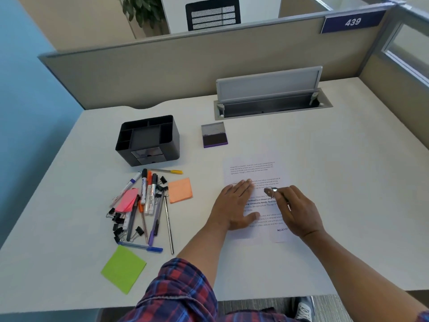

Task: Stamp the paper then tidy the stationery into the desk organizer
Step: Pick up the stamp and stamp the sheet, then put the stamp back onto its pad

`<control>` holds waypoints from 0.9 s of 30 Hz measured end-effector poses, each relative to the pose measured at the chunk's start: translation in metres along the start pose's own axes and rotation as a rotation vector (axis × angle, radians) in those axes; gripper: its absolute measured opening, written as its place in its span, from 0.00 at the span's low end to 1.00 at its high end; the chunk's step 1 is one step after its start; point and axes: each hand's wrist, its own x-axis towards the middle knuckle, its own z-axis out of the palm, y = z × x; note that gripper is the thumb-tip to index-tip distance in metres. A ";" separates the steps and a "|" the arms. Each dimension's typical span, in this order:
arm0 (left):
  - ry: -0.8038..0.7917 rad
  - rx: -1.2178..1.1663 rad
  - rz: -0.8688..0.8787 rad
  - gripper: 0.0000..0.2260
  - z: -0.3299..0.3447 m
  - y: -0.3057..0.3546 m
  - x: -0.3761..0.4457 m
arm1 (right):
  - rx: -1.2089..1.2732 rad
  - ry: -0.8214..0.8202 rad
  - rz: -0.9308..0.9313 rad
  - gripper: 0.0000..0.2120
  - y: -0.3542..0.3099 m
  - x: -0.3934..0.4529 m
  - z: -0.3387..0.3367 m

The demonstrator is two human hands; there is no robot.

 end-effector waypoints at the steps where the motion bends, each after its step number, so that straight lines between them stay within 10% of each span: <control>1: 0.018 -0.005 0.003 0.39 -0.001 -0.001 -0.001 | 0.009 0.009 -0.002 0.15 -0.001 0.001 0.001; 19: 0.257 -0.034 -0.347 0.25 -0.043 -0.070 0.043 | 0.147 -0.118 0.032 0.09 -0.025 0.092 0.063; 27: 0.142 -0.028 -0.409 0.34 -0.069 -0.124 0.090 | 0.139 -0.175 -0.040 0.12 -0.040 0.154 0.104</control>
